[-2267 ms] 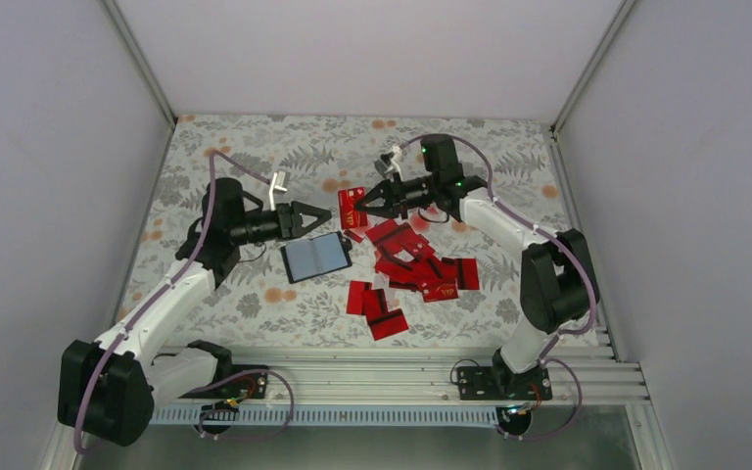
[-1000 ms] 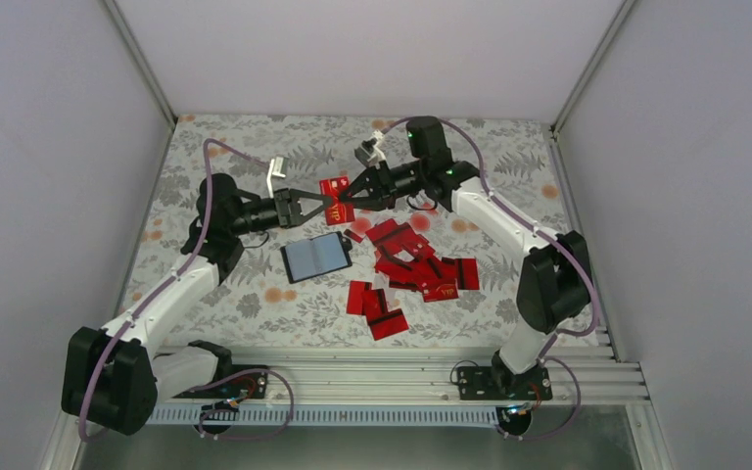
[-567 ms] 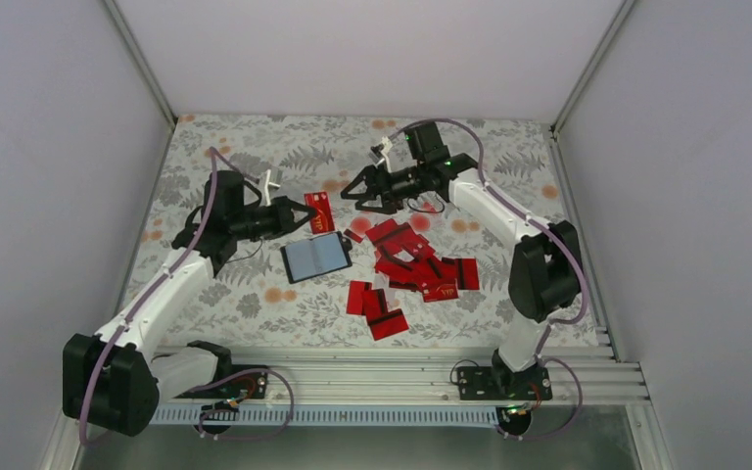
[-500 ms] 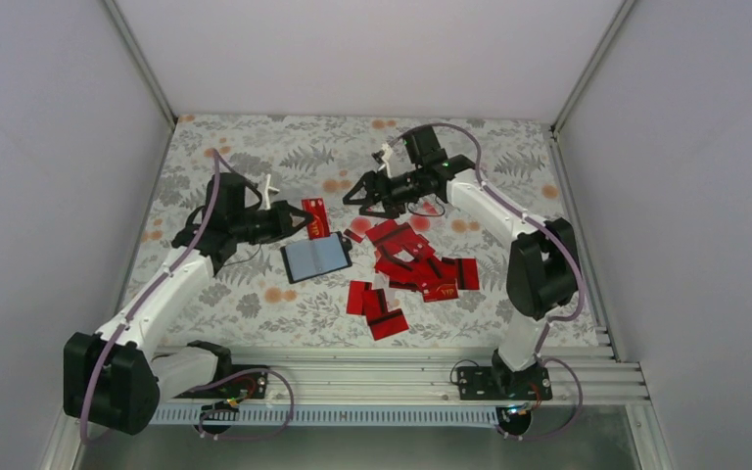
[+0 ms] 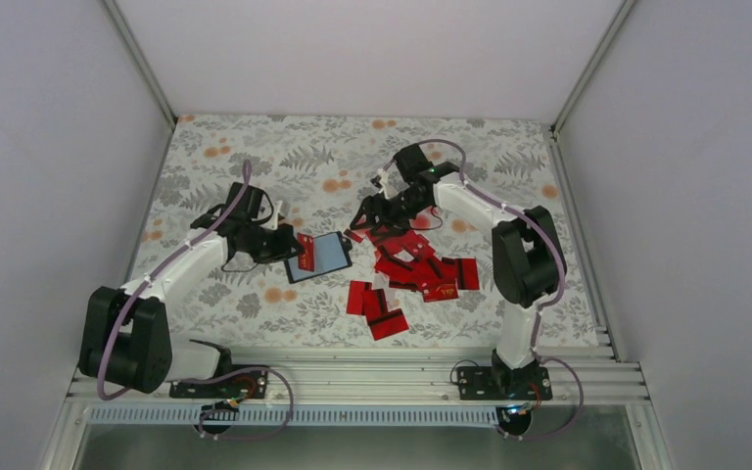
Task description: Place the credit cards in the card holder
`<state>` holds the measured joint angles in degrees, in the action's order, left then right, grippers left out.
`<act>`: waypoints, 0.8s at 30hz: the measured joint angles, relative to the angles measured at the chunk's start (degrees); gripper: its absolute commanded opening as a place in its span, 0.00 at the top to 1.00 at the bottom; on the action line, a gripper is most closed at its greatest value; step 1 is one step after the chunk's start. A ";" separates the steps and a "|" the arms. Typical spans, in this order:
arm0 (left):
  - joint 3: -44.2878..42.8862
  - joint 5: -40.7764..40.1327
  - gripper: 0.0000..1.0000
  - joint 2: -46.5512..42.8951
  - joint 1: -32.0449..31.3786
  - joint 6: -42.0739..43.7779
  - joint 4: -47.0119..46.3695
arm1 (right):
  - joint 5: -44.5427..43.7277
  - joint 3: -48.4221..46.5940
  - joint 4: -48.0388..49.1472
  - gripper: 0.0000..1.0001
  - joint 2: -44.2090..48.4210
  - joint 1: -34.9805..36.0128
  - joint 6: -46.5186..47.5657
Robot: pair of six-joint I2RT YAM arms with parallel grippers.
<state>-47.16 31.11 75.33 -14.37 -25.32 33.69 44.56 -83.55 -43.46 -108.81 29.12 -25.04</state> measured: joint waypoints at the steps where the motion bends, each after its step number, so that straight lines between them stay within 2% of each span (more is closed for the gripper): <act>1: 0.02 -0.20 0.98 0.26 0.02 0.31 0.31 | 0.17 -0.20 -0.04 0.29 -0.70 0.00 0.48; 6: 2.25 -0.50 0.98 0.35 0.55 -0.22 -1.42 | 2.60 -0.24 -0.02 0.29 -2.34 0.07 2.64; 17: 15.04 2.10 0.98 -0.26 2.19 -3.96 -14.12 | 2.56 -0.07 1.84 0.30 -3.56 0.11 5.27; 24: 17.57 3.69 0.98 -1.46 2.38 -5.77 -20.61 | 2.01 1.09 2.99 0.30 -3.56 0.11 5.42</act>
<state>-29.58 34.81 73.87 -11.99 -31.09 13.08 46.57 -82.46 -40.47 -112.38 29.23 -19.62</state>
